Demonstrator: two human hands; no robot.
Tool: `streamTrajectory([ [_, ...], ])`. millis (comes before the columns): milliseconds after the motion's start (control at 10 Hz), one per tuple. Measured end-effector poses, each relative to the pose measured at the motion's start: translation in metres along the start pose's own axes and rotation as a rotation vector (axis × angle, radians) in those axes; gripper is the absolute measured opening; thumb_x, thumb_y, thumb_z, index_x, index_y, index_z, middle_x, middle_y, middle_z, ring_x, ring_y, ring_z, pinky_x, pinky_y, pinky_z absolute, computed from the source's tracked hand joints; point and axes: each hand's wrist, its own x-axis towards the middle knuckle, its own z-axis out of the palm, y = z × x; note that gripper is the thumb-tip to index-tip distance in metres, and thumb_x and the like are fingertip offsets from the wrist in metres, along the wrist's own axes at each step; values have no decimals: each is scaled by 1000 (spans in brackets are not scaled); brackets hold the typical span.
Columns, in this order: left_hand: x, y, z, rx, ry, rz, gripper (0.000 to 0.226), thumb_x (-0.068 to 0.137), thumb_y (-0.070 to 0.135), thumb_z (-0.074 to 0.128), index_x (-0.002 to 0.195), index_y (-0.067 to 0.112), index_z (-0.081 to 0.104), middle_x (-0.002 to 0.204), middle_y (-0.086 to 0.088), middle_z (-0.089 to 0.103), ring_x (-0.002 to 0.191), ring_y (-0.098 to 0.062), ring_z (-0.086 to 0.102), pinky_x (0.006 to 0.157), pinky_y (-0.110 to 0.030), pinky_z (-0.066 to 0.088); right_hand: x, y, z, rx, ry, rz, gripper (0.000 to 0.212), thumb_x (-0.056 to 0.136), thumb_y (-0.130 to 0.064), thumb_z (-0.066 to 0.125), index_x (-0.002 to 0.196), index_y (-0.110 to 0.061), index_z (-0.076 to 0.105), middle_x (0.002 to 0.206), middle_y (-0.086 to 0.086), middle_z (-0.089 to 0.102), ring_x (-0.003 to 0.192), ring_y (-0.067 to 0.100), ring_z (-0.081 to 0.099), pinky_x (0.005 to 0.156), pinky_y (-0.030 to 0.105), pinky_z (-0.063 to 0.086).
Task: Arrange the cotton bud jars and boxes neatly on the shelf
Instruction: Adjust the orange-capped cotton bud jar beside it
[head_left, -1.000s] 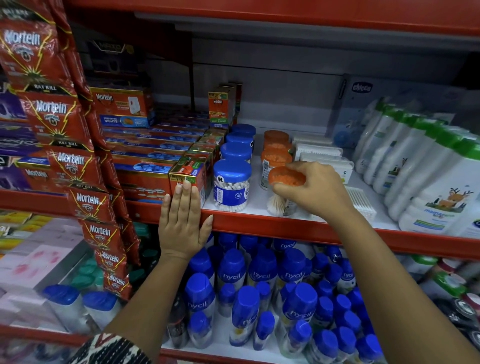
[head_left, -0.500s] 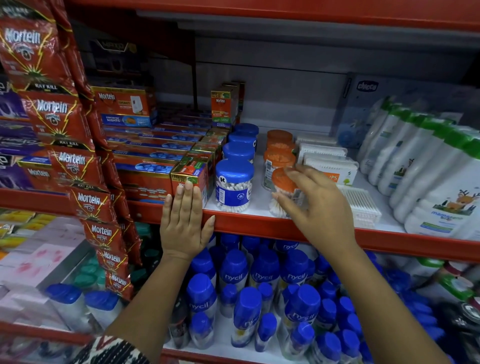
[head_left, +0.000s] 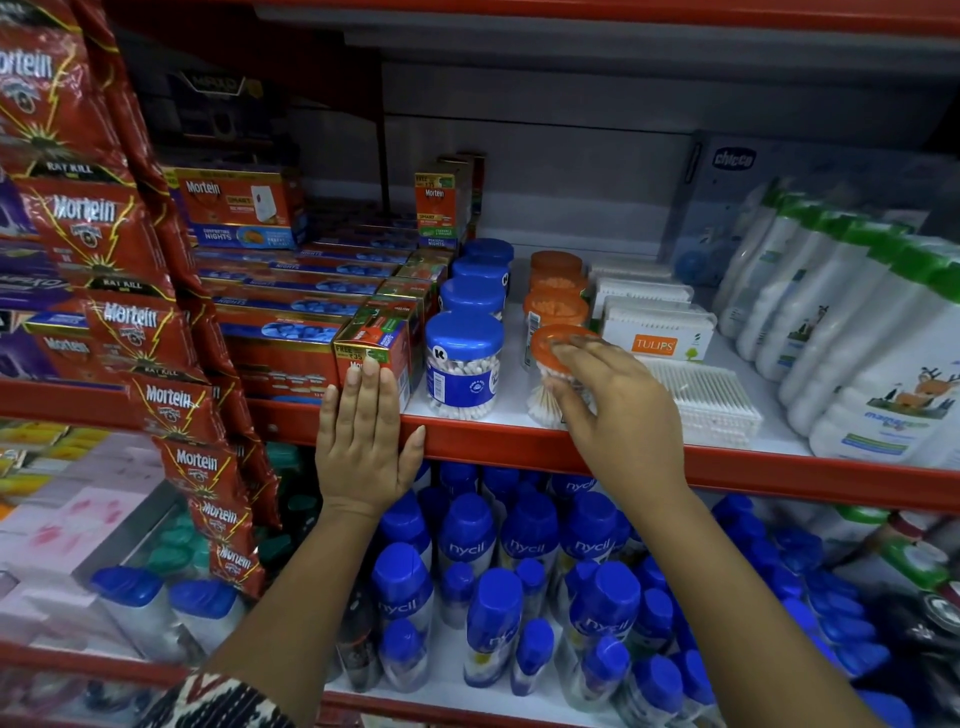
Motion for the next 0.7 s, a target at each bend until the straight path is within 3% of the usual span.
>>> streamTrajectory([
  [400, -2, -2, 0, 15, -4, 6, 64, 101, 41, 20, 153, 6, 2, 162, -6, -6, 150, -20, 0, 122, -38, 5, -1, -1, 6, -5, -11, -10, 33, 90, -23, 63, 122, -13, 62, 123, 6, 65, 116, 23, 57, 88, 33, 49],
  [600, -1, -4, 0, 20, -13, 1, 64, 102, 40, 20, 153, 7, 3, 162, -6, -5, 150, -20, 1, 122, -38, 5, -19, 9, -7, 35, 46, 20, 44, 94, -27, 59, 136, -17, 51, 139, 2, 53, 131, 15, 44, 91, 19, 37],
  [700, 0, -3, -3, 10, -66, -19, 65, 102, 42, 20, 153, 7, -1, 162, -4, -10, 150, -19, -4, 122, -38, 1, -31, 23, -23, 43, 84, 84, 43, 94, -29, 57, 135, -15, 52, 141, 3, 52, 133, 15, 43, 100, 19, 32],
])
